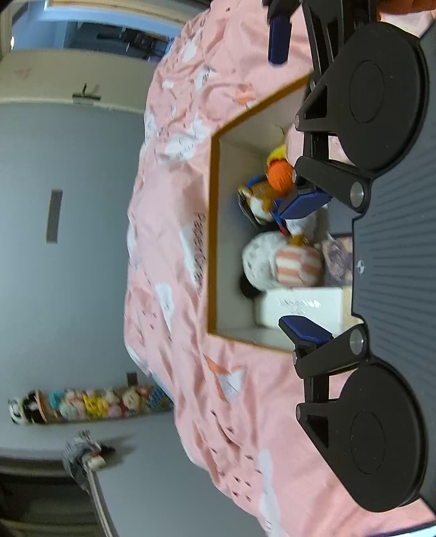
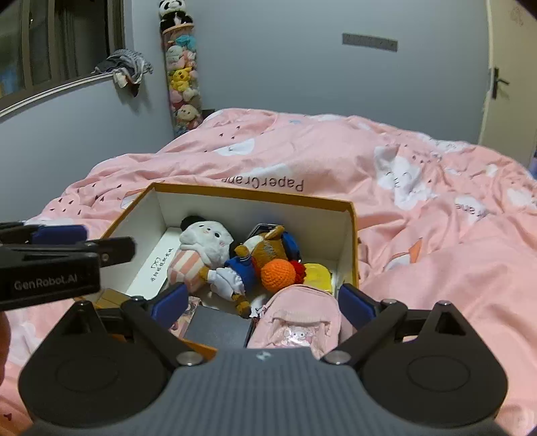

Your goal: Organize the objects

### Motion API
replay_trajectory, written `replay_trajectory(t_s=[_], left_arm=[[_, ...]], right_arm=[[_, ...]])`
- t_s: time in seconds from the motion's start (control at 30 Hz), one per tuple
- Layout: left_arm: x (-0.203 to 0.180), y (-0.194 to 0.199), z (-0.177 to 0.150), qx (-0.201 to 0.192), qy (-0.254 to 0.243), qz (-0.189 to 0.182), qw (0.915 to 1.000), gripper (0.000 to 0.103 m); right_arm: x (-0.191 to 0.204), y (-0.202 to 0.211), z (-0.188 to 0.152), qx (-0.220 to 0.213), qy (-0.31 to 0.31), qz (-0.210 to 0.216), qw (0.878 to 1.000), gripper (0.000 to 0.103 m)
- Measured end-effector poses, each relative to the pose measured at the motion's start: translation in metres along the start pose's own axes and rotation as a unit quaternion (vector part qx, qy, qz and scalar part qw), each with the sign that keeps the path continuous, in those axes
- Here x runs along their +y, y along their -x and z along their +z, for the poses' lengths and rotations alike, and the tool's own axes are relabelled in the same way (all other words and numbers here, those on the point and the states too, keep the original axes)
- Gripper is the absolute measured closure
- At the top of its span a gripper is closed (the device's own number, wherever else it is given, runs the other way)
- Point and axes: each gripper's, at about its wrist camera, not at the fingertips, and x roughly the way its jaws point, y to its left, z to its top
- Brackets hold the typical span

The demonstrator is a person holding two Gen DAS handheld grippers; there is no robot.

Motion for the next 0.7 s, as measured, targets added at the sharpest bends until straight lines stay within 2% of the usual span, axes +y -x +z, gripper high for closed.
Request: replay_trajectory(t_s=[0.23,0.7], left_arm=[[0.01,0.003,-0.015,-0.004,0.004,0.035,0.9994,0.025],[0.006,-0.006,-0.034,-0.005,0.001,0.04,0.9992,0.025]], right_arm=[[-0.003,-0.006,-0.016,0.008,-0.04,0.003,0.999,0.003],[-0.007,-0.021,-0.029,0.019,-0.042,-0.004,0.999,0.002]])
